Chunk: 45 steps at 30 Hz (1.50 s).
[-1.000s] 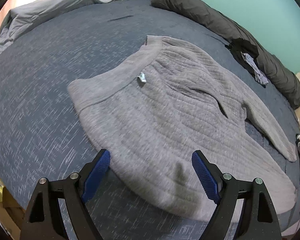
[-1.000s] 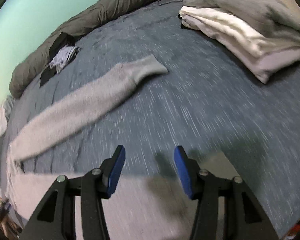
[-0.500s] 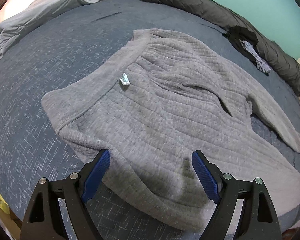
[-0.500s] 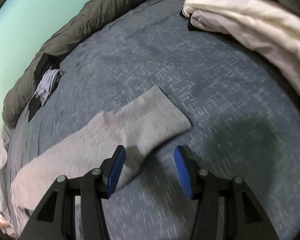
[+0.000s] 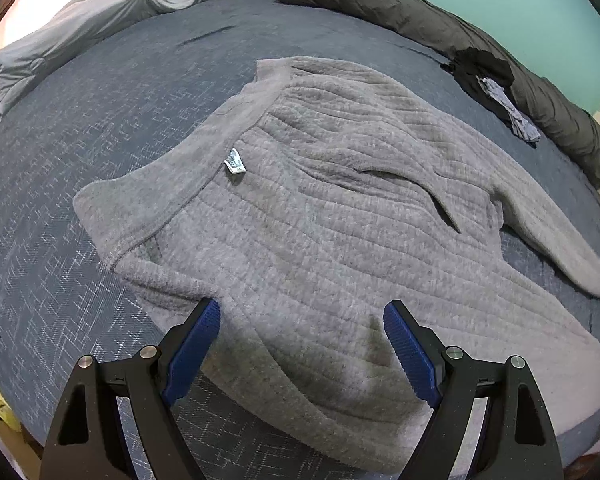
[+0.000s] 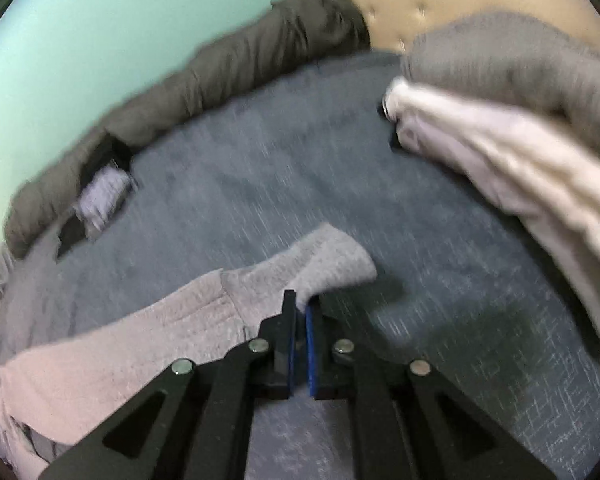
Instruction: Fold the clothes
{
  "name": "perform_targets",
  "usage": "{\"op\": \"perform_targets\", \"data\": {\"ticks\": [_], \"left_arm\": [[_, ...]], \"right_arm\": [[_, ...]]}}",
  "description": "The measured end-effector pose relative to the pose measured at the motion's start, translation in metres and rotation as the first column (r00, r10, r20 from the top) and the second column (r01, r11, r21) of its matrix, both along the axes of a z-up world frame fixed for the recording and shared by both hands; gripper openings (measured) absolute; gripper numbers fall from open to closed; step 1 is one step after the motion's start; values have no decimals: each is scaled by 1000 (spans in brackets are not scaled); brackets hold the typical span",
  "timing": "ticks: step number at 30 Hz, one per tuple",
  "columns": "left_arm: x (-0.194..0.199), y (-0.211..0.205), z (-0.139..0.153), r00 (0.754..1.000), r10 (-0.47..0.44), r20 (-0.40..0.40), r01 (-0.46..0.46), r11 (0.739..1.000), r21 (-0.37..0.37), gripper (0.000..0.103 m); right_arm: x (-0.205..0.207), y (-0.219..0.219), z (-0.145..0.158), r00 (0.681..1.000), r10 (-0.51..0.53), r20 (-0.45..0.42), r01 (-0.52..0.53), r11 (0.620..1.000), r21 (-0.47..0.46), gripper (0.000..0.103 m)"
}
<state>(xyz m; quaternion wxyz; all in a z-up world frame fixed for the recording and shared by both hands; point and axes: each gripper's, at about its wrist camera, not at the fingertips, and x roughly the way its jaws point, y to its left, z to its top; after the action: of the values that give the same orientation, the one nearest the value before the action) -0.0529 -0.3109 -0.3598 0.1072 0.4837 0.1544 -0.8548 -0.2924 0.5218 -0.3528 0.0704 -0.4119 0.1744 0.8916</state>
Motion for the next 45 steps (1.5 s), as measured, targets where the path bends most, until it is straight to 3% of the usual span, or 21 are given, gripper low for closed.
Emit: {"op": "perform_targets", "data": {"ticks": [2, 6, 9, 11, 17, 21, 26, 29, 32, 36, 40, 45], "left_arm": [[-1, 2, 1, 1000, -4, 0, 4, 1000, -4, 87], [-1, 3, 4, 1000, -18, -1, 18, 1000, -7, 87], [-1, 3, 5, 1000, -16, -2, 16, 1000, 0, 87], [-2, 3, 5, 1000, -15, -2, 15, 1000, 2, 87], [-5, 9, 6, 1000, -26, -7, 26, 1000, 2, 87], [-3, 11, 8, 999, -32, -12, 32, 999, 4, 87], [-3, 8, 9, 999, -31, -15, 32, 999, 13, 87], [-2, 7, 8, 999, -36, -14, 36, 999, 16, 87], [-1, 7, 7, 999, -38, -14, 38, 999, 16, 87], [0, 7, 10, 999, -35, -21, 35, 999, 22, 87], [4, 3, 16, 999, -29, -29, 30, 999, 28, 87], [12, -1, 22, 999, -19, -26, 20, 999, 42, 87]], "right_arm": [[-3, -1, -17, 996, -18, 90, 15, 999, 38, 8], [9, 5, -16, 992, -96, 78, 89, 991, 95, 39], [18, 10, -3, 985, -169, 47, 162, 980, 119, 40], [23, 4, 8, 992, -126, -10, 127, 988, 88, 40], [15, -65, 12, 988, 152, 1, -152, 988, 1, 21], [3, -100, -13, 965, 240, 104, -240, 971, -12, 17], [-10, -101, -45, 958, 213, 191, -216, 976, -6, 14], [-11, -103, -40, 959, 204, 196, -210, 978, 9, 14], [-5, -108, -25, 973, 205, 105, -207, 978, 8, 14], [-8, -112, -44, 954, 216, 207, -225, 974, 21, 14], [2, -108, -41, 954, 230, 194, -238, 971, 17, 14], [38, -90, -12, 966, 221, 132, -222, 975, -12, 14]]}}
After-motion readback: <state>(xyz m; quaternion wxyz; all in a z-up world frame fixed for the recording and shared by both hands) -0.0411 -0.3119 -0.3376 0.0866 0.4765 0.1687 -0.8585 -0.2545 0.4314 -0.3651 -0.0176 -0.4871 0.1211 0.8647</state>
